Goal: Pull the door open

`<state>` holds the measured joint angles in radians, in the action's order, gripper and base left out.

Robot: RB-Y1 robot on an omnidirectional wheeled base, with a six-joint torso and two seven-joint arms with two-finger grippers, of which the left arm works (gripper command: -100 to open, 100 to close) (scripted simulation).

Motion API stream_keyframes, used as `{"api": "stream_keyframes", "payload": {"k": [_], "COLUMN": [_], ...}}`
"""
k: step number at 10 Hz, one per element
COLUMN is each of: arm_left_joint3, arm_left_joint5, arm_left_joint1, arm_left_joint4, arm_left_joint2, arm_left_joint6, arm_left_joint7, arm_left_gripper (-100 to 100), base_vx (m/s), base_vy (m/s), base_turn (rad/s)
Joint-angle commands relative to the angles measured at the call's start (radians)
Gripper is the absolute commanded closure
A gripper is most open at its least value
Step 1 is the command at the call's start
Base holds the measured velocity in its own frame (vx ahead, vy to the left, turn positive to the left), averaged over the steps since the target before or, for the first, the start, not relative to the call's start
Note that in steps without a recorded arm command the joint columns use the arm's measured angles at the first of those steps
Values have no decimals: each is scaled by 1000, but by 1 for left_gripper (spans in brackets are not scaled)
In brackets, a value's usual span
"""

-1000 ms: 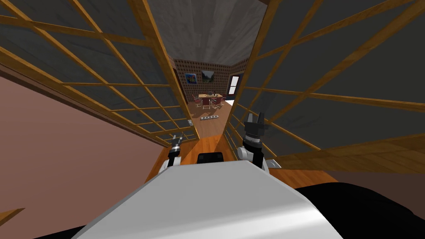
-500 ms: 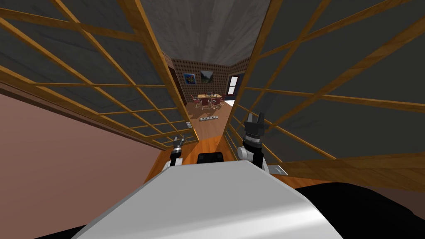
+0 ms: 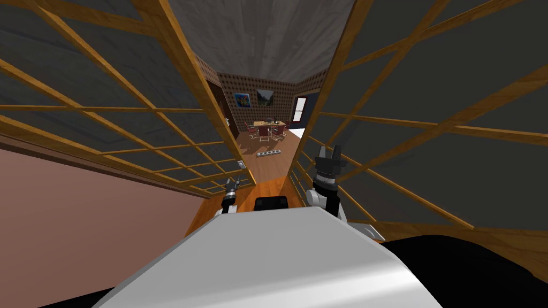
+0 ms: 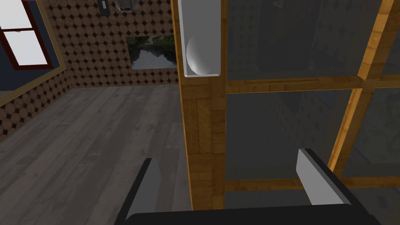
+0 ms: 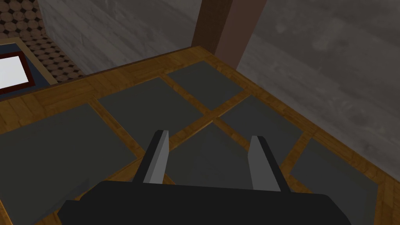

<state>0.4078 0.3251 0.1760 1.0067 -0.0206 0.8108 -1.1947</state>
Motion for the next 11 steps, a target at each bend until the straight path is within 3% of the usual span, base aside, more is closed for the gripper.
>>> {"api": "stream_keyframes", "payload": {"k": [1,3,4,5,6,11], "arm_left_joint3": [9,20,18,29,33,64], "arm_left_joint5": [9,20,15,8,5,-17], "arm_left_joint1": [-8,-17,-18,-15,-13,-4], "arm_left_joint4": [-29,-67,-63,-78,-85,-125], "arm_left_joint2": [7,20,13,-12,-21,-48], "arm_left_joint6": [3,9,11,24,29,63], "arm_left_joint7": [-26,-61,-49,-48,-46,-32], "arm_left_gripper": [-100,-100,-100,-100,-100,-100], "base_vx": [112,122,55,148,183,210], "base_vy": [16,17,11,-11,4,26], "base_turn": [-38,-32,-7,-83,-96,-72]}}
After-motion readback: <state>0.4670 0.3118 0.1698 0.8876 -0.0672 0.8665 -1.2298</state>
